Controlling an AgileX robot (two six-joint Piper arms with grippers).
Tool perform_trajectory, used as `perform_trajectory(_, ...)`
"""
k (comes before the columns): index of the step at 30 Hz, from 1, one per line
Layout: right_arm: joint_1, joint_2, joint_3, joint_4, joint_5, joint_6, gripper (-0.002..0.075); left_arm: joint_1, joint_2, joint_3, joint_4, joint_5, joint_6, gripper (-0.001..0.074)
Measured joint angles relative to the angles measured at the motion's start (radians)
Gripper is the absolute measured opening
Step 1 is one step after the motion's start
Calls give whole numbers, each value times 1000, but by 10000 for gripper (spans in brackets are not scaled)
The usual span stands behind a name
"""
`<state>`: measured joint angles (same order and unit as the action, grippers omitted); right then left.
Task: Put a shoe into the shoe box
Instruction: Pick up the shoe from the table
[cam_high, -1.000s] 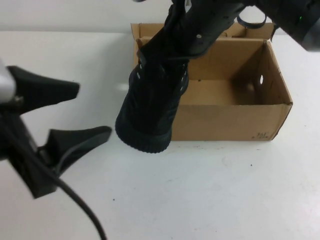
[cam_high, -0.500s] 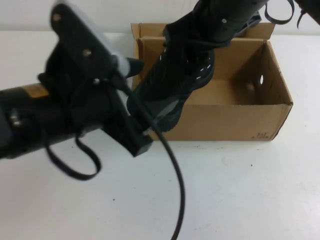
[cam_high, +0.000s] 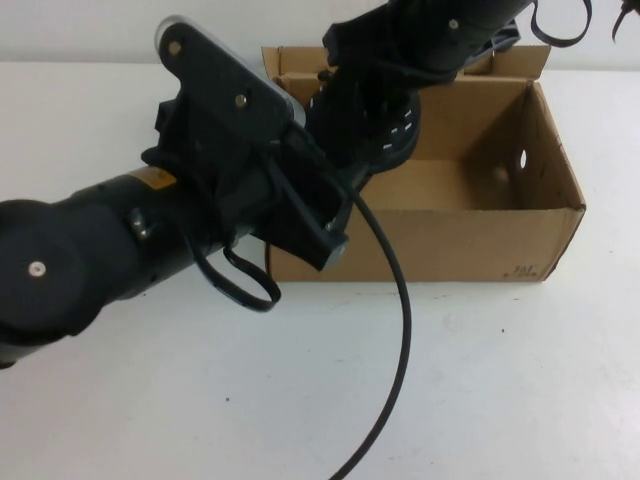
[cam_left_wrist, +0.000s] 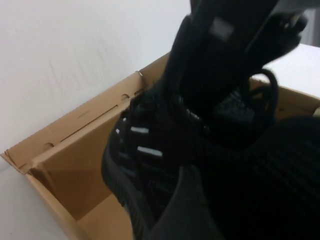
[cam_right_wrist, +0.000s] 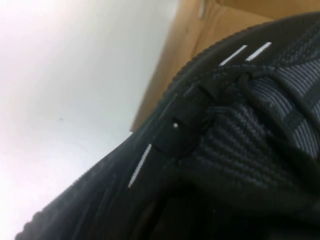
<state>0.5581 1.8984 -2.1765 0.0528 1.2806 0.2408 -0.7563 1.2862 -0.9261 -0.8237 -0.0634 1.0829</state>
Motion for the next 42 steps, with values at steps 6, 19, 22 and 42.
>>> perform_trajectory(6,-2,0,-56,70,4,-60,-1,0,11,-2,-50,-35,57,213)
perform_trajectory(19,-3,-17,-65,95,8,-371,1,0,-22,-46,-67,48,83,78)
perform_trajectory(22,-3,-36,-65,97,14,-431,52,0,-25,-49,-67,81,93,71)
perform_trajectory(42,-3,-356,-27,211,-3,-929,496,72,-183,-132,-34,484,173,66)
